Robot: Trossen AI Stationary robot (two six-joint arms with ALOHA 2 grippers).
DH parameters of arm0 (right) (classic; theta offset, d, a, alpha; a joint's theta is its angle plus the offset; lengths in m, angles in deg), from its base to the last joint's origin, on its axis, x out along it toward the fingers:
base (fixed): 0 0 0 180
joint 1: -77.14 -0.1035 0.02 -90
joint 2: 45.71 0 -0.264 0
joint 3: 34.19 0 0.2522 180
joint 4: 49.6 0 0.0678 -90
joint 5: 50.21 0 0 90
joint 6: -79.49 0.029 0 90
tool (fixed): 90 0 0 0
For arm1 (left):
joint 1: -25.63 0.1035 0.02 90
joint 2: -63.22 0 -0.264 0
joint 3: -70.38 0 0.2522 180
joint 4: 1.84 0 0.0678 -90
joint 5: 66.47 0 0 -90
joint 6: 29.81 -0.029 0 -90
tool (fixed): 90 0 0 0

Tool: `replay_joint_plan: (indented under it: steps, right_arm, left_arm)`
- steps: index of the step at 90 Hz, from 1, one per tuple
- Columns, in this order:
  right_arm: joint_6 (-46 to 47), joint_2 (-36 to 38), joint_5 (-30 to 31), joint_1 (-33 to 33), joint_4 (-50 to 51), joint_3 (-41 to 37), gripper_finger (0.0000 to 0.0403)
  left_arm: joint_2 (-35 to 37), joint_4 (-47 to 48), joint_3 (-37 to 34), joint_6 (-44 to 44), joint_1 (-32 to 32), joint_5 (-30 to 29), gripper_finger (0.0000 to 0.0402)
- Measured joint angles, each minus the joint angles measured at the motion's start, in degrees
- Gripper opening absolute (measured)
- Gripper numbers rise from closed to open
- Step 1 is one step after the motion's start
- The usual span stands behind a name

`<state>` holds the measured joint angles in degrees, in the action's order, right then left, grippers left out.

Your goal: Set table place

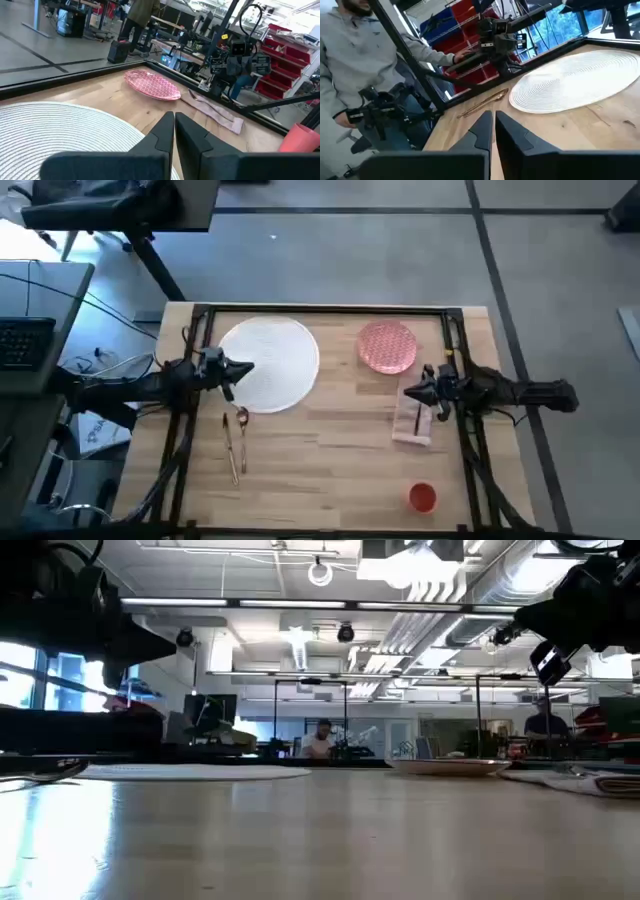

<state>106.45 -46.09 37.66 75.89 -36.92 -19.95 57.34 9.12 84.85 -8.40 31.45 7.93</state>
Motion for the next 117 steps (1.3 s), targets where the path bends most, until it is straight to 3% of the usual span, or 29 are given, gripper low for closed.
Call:
replay_joint_plan:
  steps: [117]
  right_arm:
    - [-0.02,0.0,1.18,0.16,0.0,0.01,0.0]
  left_arm:
    - [0.0,0.0,0.01,0.0,0.01,0.0,0.0]
